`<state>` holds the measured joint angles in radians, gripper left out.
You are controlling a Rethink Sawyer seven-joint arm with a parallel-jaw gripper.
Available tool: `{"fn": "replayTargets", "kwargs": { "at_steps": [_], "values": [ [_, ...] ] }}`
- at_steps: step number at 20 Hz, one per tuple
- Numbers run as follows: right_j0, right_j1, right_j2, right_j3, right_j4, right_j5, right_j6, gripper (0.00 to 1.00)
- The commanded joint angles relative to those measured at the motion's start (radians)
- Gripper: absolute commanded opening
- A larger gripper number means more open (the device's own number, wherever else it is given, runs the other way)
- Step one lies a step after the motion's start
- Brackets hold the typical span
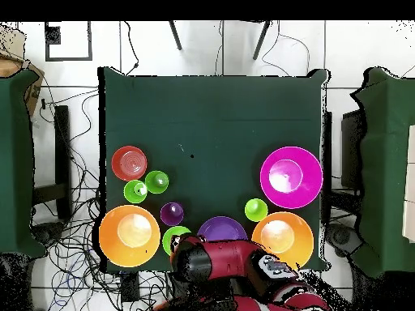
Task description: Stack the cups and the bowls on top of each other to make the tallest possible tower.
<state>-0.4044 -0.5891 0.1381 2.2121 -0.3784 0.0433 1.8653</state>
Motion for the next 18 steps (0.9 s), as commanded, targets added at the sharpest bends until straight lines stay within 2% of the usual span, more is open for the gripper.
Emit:
{"fn": "replayTargets", "kwargs": {
  "at_steps": [1, 6, 14, 18],
  "values": [
    [0.0, 0.001, 0.097, -0.025, -0.037, 0.078, 0.027, 1.0],
    [0.013, 0.055, 0.107, -0.095, -0.024, 0.087, 0.023, 1.0],
    [0.034, 0.093, 0.096, -0.149, -0.031, 0.071, 0.017, 1.0],
    [0.018, 0.118, 0.108, -0.164, -0.047, 0.07, -0.001, 1.0]
  ]
}}
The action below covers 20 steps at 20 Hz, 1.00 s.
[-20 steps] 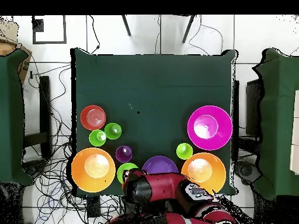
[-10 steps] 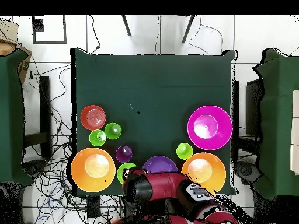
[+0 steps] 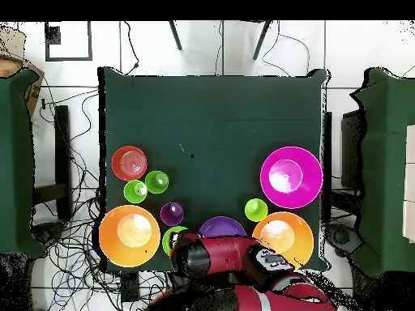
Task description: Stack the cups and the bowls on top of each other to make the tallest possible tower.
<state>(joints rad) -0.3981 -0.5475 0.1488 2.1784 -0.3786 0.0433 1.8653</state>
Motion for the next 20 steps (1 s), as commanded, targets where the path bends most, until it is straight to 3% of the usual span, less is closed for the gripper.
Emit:
{"fn": "replayTargets", "kwargs": {
  "at_steps": [1, 9, 20],
  "values": [
    [0.012, 0.089, 0.095, -0.138, -0.055, 0.066, -0.006, 1.0],
    [0.039, 0.161, 0.066, -0.19, -0.086, 0.011, 0.01, 1.0],
    [0.042, 0.128, 0.071, -0.18, -0.104, 0.035, 0.021, 1.0]
  ]
}}
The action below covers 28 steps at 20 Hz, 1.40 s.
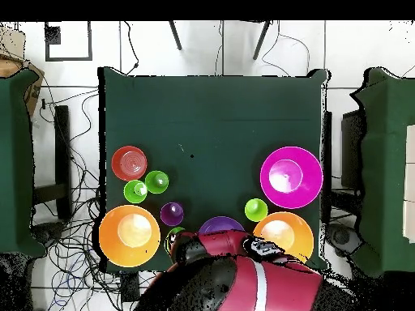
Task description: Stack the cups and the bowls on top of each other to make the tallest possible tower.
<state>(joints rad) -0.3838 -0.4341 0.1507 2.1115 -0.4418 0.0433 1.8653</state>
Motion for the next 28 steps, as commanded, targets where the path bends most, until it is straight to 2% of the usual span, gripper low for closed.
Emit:
{"fn": "replayTargets", "kwargs": {
  "at_steps": [1, 14, 21, 28],
  "values": [
    [0.031, 0.013, 0.067, -0.113, -0.044, 0.03, 0.022, 1.0],
    [0.036, -0.006, 0.066, -0.109, -0.041, 0.053, 0.027, 1.0],
    [0.084, -0.061, 0.027, -0.076, -0.002, 0.088, 0.064, 1.0],
    [0.103, -0.092, 0.008, -0.036, 0.012, 0.091, 0.089, 1.0]
  ]
}}
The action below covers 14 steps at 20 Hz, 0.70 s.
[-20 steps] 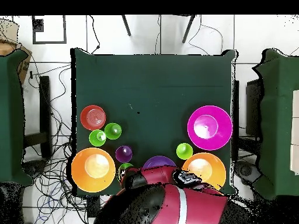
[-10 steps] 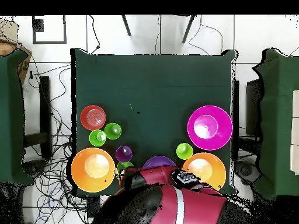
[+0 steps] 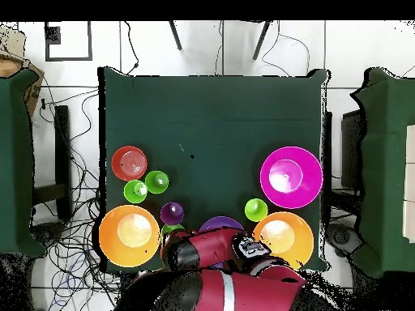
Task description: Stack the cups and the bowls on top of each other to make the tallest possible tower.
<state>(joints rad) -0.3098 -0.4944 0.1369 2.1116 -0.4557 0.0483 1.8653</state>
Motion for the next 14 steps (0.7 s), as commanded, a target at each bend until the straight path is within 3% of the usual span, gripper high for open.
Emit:
{"fn": "replayTargets", "kwargs": {
  "at_steps": [1, 7, 14],
  "values": [
    [0.028, -0.043, 0.023, -0.025, 0.029, 0.089, 0.093, 1.0],
    [0.04, -0.246, 0.046, 0.046, 0.109, 0.246, 0.093, 1.0],
    [0.036, -0.252, 0.062, 0.042, 0.13, 0.269, 0.091, 1.0]
  ]
}}
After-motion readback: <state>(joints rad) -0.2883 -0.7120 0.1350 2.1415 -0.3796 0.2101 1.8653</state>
